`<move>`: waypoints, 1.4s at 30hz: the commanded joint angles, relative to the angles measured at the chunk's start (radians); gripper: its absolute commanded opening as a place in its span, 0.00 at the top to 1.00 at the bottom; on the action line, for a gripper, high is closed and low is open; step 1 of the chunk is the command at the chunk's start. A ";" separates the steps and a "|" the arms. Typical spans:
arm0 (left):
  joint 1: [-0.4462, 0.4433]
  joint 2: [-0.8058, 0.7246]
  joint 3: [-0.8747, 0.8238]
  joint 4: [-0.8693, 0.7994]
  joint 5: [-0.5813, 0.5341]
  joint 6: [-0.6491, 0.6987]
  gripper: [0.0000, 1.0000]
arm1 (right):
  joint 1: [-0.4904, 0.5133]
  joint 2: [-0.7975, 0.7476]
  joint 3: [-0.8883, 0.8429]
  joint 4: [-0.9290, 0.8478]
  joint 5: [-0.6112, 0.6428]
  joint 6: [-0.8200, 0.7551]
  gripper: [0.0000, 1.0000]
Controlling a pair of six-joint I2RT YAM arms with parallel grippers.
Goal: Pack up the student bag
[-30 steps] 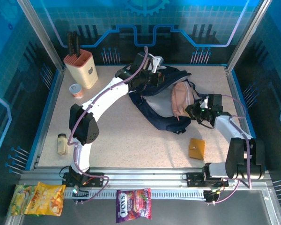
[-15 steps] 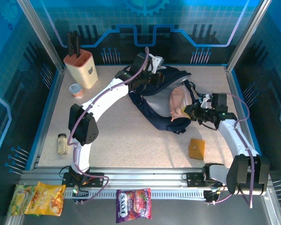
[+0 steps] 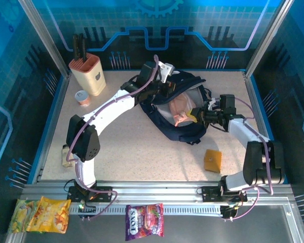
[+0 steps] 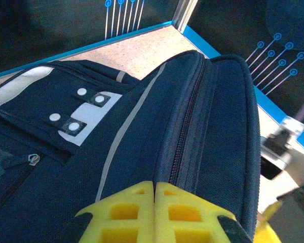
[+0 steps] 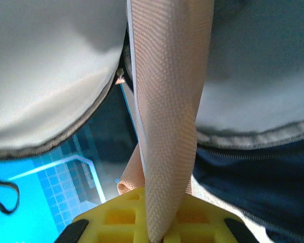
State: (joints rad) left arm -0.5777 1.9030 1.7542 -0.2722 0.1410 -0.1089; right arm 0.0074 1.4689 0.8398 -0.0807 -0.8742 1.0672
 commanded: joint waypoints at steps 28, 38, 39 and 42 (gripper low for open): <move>0.019 -0.029 0.023 0.049 0.046 -0.079 1.00 | 0.091 0.158 0.090 0.173 0.400 0.105 0.47; 0.021 0.017 0.042 -0.072 0.129 -0.104 0.72 | -0.027 -0.355 -0.131 -0.241 0.645 -0.067 0.25; 0.021 0.017 0.036 -0.093 0.131 -0.111 0.62 | -0.038 -0.388 -0.120 -0.286 0.686 -0.090 0.23; 0.031 0.000 -0.002 -0.130 0.126 -0.152 0.39 | -0.068 -0.430 -0.060 -0.381 0.751 -0.148 0.20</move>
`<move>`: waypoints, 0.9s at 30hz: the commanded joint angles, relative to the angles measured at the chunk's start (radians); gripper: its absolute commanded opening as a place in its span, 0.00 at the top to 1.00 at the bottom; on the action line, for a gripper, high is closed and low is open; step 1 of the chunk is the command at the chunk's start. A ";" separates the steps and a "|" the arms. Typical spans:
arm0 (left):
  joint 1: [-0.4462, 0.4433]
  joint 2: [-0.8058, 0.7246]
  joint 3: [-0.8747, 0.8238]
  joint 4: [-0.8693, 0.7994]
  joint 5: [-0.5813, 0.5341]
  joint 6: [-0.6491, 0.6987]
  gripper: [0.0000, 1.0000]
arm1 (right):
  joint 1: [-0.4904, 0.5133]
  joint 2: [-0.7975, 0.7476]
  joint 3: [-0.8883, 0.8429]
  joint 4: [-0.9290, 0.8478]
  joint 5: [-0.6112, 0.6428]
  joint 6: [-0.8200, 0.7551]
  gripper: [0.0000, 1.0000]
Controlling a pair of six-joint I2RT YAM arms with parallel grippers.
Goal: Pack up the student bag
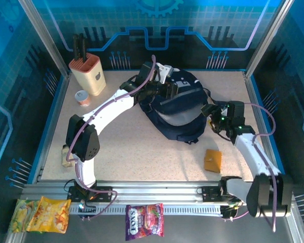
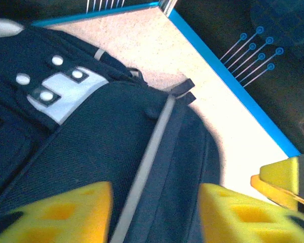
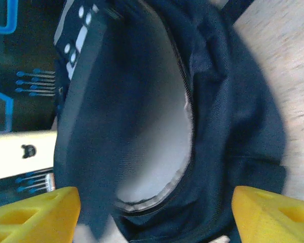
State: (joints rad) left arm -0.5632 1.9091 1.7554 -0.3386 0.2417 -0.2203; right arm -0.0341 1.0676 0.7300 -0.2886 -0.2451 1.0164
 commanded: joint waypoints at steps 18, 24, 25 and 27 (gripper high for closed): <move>0.288 0.012 -0.326 0.133 0.126 -0.519 0.48 | 0.051 0.080 0.124 -0.106 0.063 -0.102 0.19; 0.292 0.104 -0.263 0.131 0.138 -0.557 0.55 | 0.081 0.097 0.121 -0.066 0.033 -0.089 0.20; 0.292 0.114 -0.257 0.134 0.143 -0.561 0.55 | 0.084 0.102 0.122 -0.062 0.026 -0.087 0.20; 0.292 0.134 -0.252 0.152 0.162 -0.572 0.56 | 0.094 0.112 0.124 -0.051 0.017 -0.084 0.20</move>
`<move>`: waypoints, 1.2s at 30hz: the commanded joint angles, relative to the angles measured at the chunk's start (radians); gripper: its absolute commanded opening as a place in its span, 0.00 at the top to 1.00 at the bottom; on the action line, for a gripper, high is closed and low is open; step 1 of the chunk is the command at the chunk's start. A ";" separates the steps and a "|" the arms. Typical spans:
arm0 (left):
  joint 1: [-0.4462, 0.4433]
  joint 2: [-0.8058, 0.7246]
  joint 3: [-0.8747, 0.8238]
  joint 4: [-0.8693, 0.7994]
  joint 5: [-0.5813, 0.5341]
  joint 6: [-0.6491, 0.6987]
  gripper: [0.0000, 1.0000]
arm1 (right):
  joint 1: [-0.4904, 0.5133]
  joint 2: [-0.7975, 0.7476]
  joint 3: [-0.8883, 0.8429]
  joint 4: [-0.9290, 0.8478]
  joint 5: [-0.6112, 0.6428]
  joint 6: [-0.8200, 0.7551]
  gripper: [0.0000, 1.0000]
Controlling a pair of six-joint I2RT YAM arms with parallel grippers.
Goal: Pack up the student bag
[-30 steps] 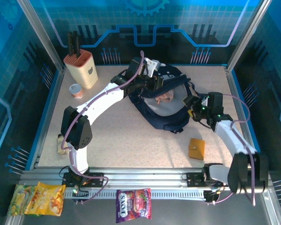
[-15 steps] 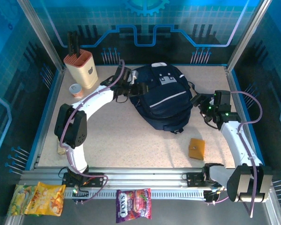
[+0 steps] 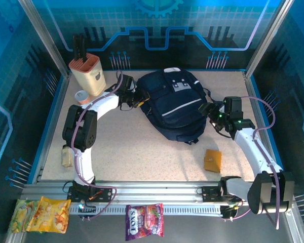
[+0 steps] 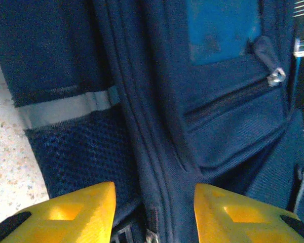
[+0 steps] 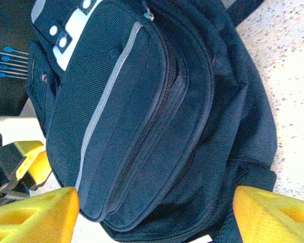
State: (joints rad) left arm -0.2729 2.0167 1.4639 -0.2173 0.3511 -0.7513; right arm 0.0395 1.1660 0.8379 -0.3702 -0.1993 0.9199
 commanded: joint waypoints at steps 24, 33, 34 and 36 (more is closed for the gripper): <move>0.001 0.065 0.024 0.163 0.148 -0.122 0.93 | 0.102 0.325 0.062 0.245 -0.154 -0.023 0.33; -0.005 -0.200 -0.240 0.277 0.043 -0.250 1.00 | 0.111 0.572 0.386 0.144 -0.147 -0.221 0.35; -0.010 -0.224 -0.270 0.290 0.030 -0.263 1.00 | 0.112 0.602 0.425 0.128 -0.139 -0.242 0.35; -0.019 -0.249 -0.303 0.298 0.025 -0.275 1.00 | 0.111 0.652 0.505 0.067 -0.112 -0.283 0.35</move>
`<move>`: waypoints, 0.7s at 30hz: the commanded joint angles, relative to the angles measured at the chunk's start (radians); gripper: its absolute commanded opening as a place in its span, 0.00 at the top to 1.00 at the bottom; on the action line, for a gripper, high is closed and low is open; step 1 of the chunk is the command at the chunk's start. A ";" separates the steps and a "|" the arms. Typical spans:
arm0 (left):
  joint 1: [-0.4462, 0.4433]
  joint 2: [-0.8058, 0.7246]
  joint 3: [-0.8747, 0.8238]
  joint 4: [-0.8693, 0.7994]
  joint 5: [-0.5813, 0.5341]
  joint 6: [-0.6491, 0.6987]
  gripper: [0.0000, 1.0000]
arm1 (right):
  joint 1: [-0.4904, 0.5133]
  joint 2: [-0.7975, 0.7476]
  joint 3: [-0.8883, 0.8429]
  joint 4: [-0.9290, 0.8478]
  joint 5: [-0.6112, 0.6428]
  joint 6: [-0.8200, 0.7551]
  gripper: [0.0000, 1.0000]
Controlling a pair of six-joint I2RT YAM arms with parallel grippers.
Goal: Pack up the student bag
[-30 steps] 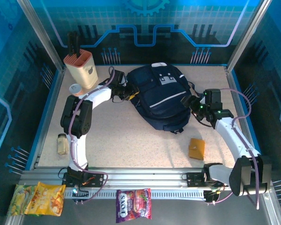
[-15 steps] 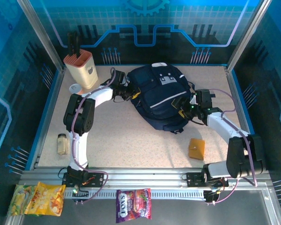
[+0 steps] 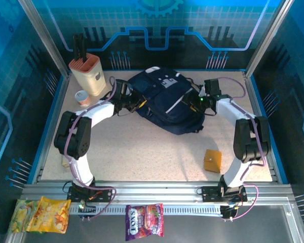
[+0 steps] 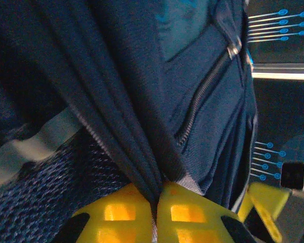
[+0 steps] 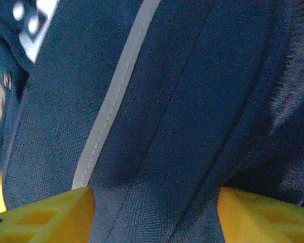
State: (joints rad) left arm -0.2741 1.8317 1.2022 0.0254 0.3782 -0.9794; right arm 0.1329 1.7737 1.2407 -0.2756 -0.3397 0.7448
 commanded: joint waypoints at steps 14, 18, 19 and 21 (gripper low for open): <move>-0.043 -0.024 -0.055 0.082 0.032 -0.076 1.00 | 0.175 -0.305 -0.054 -0.257 0.353 -0.201 0.29; -0.045 -0.025 -0.058 0.086 0.035 -0.079 1.00 | 0.341 -0.321 -0.085 -0.207 0.395 -0.096 0.32; -0.045 -0.028 -0.059 0.086 0.036 -0.078 1.00 | 0.385 -0.313 -0.086 -0.183 0.410 -0.063 0.34; -0.045 -0.032 -0.061 0.084 0.038 -0.075 1.00 | 0.464 -0.284 -0.083 -0.120 0.447 -0.021 0.37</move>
State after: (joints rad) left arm -0.2966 1.8046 1.1416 0.0582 0.3542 -1.0500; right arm 0.5228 1.4574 1.1755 -0.4507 0.0257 0.6369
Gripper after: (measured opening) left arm 0.068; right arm 0.636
